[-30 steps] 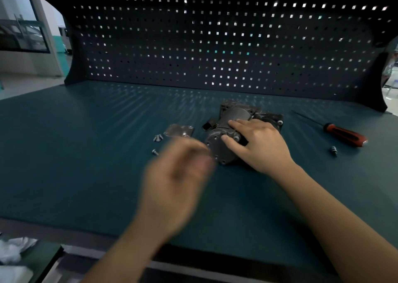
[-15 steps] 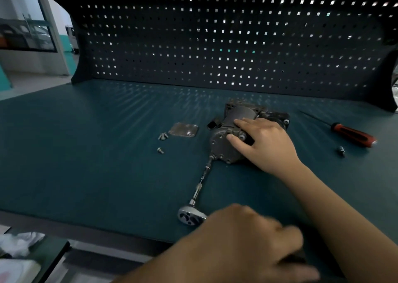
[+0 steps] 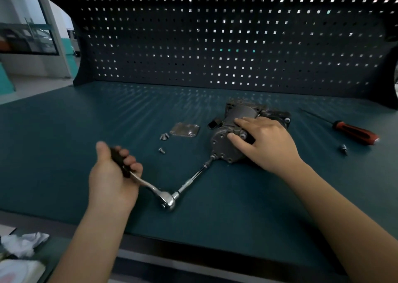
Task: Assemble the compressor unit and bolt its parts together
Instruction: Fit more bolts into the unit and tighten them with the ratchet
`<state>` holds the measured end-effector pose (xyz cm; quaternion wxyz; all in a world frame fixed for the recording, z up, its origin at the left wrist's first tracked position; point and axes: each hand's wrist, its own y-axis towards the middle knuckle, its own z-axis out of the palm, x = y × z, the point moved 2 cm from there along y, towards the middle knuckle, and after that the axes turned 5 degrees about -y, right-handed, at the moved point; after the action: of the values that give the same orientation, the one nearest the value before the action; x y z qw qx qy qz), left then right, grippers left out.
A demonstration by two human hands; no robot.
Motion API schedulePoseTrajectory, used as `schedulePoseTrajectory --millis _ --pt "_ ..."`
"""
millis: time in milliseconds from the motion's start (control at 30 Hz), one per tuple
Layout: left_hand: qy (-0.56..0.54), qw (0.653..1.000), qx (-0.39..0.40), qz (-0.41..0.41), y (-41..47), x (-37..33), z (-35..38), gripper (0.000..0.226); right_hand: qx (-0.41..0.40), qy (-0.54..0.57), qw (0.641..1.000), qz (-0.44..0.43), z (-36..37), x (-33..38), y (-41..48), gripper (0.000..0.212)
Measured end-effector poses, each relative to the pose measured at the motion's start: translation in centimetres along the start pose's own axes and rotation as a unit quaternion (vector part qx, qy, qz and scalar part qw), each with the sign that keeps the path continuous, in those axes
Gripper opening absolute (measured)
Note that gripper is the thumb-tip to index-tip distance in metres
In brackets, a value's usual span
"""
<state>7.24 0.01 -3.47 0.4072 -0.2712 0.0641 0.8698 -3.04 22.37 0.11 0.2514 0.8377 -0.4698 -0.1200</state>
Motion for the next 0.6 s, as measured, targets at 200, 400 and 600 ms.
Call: schedulePoseTrajectory --millis 200,400,600 --pt "0.276 0.814 0.462 0.218 -8.4 2.4 6.0 0.015 -0.009 -0.005 1.0 -0.005 0.0 0.0 0.1 0.051" --pt "0.577 0.352 0.613 0.41 -10.9 6.4 2.7 0.03 -0.014 0.076 0.997 -0.023 -0.5 -0.7 -0.5 0.048" --pt "0.282 0.843 0.368 0.272 -6.8 0.6 4.5 0.022 -0.106 0.173 0.979 -0.019 -1.0 -1.1 -1.7 0.025"
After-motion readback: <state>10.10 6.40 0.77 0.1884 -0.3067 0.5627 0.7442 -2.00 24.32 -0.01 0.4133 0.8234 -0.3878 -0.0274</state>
